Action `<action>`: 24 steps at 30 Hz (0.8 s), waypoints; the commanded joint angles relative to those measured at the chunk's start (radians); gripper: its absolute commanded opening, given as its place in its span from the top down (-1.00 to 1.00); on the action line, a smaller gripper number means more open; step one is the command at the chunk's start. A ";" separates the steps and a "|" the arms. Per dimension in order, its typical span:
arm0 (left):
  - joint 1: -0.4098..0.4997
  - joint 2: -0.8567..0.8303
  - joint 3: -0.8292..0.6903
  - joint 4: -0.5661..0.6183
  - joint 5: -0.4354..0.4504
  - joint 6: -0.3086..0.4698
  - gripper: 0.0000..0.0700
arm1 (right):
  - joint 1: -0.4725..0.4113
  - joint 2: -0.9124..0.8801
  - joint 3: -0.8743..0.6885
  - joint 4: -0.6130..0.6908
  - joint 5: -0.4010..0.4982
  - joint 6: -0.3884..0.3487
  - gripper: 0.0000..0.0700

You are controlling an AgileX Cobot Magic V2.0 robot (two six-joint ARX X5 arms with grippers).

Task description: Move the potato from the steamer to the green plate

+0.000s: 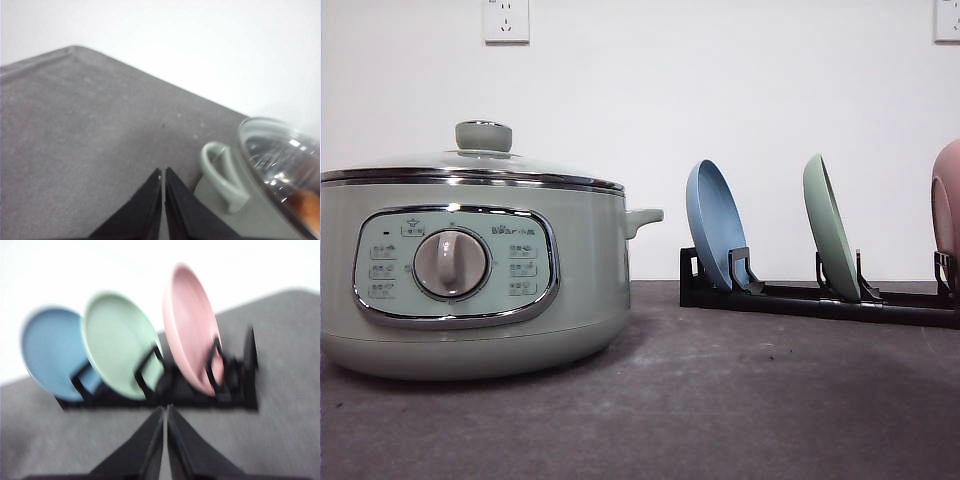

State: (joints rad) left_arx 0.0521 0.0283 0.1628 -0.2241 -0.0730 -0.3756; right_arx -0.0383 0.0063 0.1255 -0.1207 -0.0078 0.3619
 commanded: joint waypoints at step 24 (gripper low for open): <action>-0.001 0.484 0.660 -0.368 0.425 0.223 0.99 | 0.003 0.489 0.735 -0.473 -0.351 -0.240 1.00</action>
State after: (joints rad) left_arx 0.0517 0.5002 0.7979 -0.5908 0.3341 -0.1887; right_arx -0.0383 0.4753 0.8291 -0.5800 -0.3457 0.1724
